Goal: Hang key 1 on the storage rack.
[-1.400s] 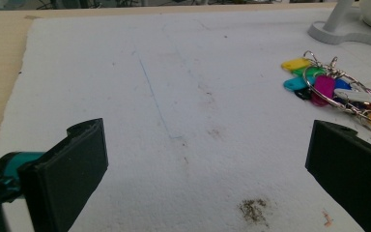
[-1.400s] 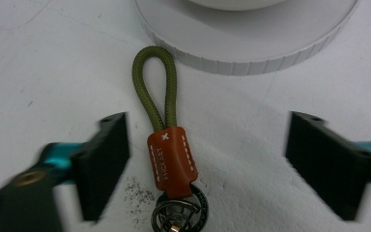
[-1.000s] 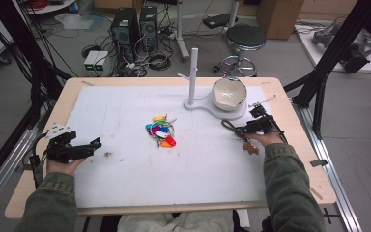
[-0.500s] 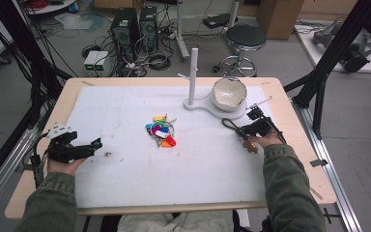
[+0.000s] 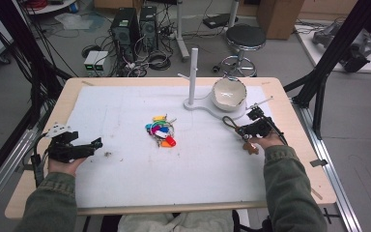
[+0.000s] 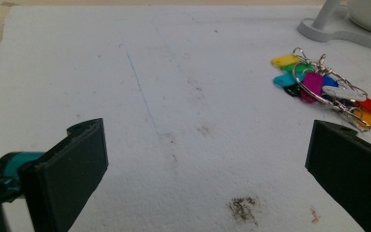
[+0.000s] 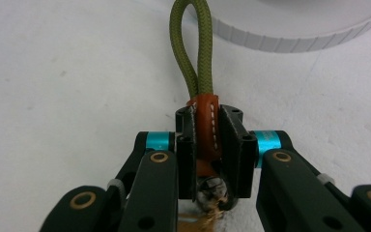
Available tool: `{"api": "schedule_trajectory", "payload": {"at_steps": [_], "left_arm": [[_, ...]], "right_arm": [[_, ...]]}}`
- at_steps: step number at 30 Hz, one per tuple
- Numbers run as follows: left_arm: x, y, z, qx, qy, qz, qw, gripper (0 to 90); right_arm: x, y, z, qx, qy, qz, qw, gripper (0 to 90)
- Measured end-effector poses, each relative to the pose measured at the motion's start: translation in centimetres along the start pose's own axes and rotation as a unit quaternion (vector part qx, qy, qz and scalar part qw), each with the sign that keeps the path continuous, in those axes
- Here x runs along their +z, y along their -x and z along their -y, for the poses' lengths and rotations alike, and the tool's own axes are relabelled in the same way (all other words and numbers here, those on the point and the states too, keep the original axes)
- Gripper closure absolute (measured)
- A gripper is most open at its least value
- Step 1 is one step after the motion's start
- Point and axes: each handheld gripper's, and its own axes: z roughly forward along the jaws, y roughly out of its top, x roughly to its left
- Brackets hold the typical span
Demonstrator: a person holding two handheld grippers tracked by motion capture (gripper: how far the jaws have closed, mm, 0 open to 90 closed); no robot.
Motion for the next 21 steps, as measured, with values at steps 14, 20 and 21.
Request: {"api": "schedule_trajectory", "payload": {"at_steps": [14,20,21], "left_arm": [[0.0,0.1,0.0,-0.003,0.001,0.000,1.0000,1.8],[0.1,0.1,-0.1,-0.003,0.000,0.001,1.0000,1.8],[0.1,0.1,-0.1,-0.003,0.000,0.001,1.0000,1.8]], "right_arm": [[-3.8,-1.4,-0.4,0.008,0.029,0.001,0.9995,77.5],[-5.4,-2.3,-2.1,-0.003,0.038,0.006,0.9993,77.5],[-5.7,-2.5,-2.4,-0.004,0.040,0.005,0.9992,77.5]]}}
